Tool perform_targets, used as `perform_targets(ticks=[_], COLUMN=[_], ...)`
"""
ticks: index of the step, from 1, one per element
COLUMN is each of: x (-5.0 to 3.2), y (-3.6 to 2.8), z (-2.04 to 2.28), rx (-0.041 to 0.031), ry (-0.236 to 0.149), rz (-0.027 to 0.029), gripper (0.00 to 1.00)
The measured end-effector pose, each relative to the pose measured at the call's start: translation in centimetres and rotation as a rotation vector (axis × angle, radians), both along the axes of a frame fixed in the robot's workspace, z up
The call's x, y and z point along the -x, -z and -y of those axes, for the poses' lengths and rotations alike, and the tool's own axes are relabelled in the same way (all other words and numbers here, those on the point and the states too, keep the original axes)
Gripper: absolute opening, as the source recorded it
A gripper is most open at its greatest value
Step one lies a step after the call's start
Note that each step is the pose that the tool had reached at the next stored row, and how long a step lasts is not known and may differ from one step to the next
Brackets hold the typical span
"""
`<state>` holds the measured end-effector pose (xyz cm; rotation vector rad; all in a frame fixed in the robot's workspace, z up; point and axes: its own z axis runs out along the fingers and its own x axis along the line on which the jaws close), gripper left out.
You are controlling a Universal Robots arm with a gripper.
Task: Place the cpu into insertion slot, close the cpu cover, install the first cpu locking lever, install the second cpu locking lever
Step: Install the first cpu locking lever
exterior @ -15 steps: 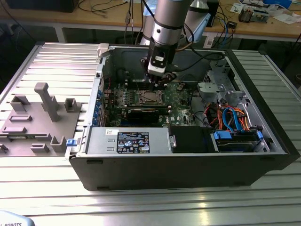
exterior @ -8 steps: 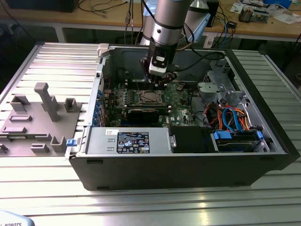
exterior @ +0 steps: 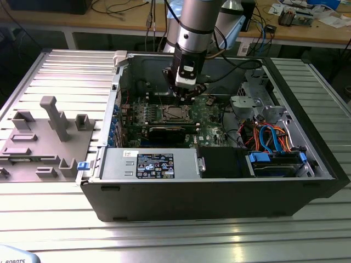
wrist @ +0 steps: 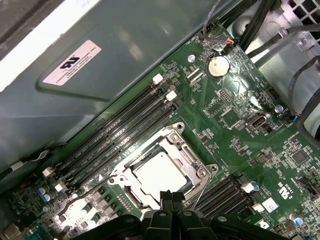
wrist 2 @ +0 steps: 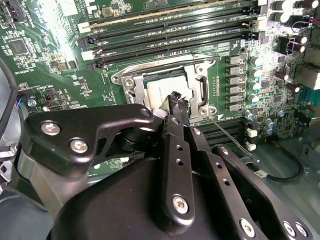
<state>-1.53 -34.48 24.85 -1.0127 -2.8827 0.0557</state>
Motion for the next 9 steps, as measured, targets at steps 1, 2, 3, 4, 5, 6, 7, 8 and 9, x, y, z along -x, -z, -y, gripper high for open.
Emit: perform_targets(ticks=[1,2,3,4,5,6,7,8,9], x=[0.0,0.0,0.0,0.0,0.0,0.0,0.0,0.0,0.0], y=[0.0,0.0,0.0,0.0,0.0,0.0,0.0,0.0,0.0], z=[0.0,0.0,0.0,0.0,0.0,0.0,0.0,0.0,0.0], rx=[0.0,0.0001,0.0,0.0,0.0001,0.0,0.0,0.0,0.0], ry=[-0.005,-0.009,-0.015,-0.019,-0.025,-0.032,-0.041,-0.045,-0.05], rz=[0.0,0.0,0.0,0.0,0.0,0.0,0.0,0.0,0.0], gripper=[0.11,0.11,0.11,0.11,0.11,0.11,0.11,0.11,0.11])
